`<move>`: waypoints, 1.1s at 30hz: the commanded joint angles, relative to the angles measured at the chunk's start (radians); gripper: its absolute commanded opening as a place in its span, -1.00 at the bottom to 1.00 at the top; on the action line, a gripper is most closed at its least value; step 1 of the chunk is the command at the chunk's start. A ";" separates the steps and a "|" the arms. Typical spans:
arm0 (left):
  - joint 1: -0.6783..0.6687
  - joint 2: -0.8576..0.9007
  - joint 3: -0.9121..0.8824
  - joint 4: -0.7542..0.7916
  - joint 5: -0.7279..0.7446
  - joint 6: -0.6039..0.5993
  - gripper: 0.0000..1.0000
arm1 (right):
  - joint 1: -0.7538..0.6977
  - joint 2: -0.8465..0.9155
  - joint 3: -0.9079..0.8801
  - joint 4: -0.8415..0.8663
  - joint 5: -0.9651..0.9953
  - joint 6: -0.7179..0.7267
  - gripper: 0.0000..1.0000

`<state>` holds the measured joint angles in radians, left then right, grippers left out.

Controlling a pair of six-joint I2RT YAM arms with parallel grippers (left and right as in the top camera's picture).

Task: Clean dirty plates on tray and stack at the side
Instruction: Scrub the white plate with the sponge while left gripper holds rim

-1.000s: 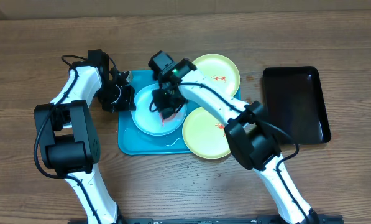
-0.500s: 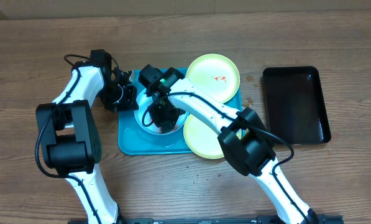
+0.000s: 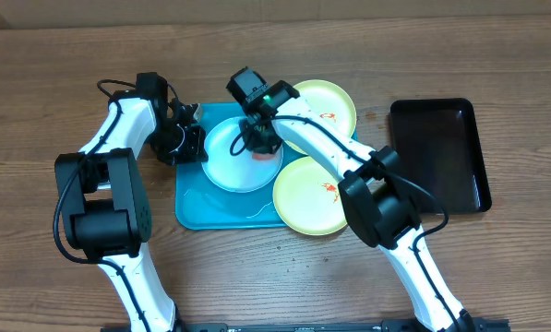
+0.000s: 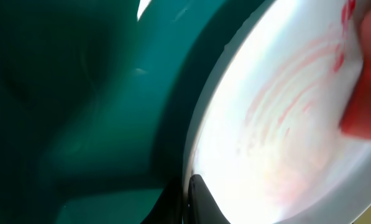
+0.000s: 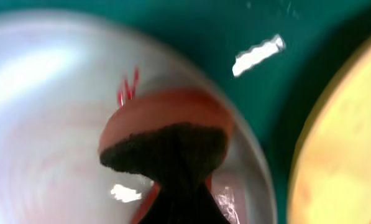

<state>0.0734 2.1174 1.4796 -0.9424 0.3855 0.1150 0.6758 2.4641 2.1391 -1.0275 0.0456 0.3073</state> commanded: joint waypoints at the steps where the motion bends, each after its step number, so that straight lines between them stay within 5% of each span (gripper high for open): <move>1: 0.005 0.016 -0.001 -0.003 0.004 0.020 -0.92 | -0.001 0.022 0.002 0.061 -0.007 0.006 -0.93; 13: 0.005 0.016 -0.001 -0.021 0.006 0.020 -0.92 | 0.022 0.057 0.002 0.063 -0.302 -0.081 -0.93; 25: 0.005 0.016 -0.001 -0.019 0.005 0.020 -0.91 | 0.014 0.057 0.051 -0.142 -0.214 -0.234 -0.93; 33: 0.005 0.016 -0.001 -0.017 0.005 0.020 -0.92 | 0.012 0.057 0.139 -0.103 -0.083 -0.356 -0.93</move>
<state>0.0799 2.1174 1.4796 -0.9653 0.3786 0.1310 0.6888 2.5038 2.2425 -1.1625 -0.0879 0.0288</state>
